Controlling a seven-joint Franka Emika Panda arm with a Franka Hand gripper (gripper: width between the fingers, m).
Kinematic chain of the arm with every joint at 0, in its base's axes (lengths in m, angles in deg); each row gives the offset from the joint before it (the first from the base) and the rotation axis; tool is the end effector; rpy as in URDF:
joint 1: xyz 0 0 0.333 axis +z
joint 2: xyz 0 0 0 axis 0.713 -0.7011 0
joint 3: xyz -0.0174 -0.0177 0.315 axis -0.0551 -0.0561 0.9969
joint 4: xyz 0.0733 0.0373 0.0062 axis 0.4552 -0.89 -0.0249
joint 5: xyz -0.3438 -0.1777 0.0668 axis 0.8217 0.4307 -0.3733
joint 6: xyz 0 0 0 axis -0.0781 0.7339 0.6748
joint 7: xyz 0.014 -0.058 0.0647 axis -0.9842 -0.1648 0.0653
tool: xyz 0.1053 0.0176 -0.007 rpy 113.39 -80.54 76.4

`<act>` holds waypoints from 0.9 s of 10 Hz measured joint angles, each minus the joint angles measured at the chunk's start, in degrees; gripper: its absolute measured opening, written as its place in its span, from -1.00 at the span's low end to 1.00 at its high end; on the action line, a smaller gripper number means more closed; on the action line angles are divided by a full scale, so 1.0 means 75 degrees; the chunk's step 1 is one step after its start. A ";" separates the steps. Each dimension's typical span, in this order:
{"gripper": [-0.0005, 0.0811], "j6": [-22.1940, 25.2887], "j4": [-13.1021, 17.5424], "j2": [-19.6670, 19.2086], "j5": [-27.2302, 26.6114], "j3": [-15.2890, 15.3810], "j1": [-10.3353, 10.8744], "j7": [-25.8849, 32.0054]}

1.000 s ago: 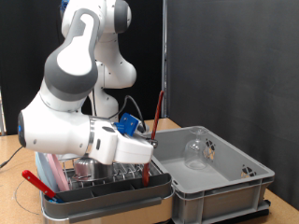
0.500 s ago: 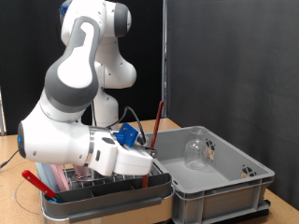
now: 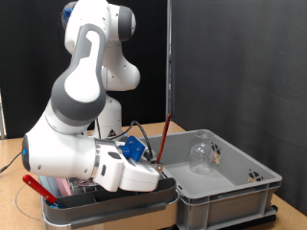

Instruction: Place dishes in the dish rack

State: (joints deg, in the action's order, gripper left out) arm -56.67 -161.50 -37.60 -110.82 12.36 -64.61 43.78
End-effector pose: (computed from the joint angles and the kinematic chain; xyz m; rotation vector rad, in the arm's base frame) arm 0.5985 -0.1547 0.2757 -1.7305 -0.7576 -0.6095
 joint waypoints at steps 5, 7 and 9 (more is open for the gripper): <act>-0.56 -0.0065 0.0045 -0.0153 0.0022 0.0025 0.0072 0.0058; -0.12 -0.0068 0.0049 -0.0196 0.0022 0.0032 0.0111 0.0086; 0.33 -0.0078 0.0050 -0.0196 0.0022 0.0042 0.0150 0.0095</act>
State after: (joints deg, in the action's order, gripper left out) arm -57.26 -161.13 -39.08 -110.66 12.67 -63.49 44.50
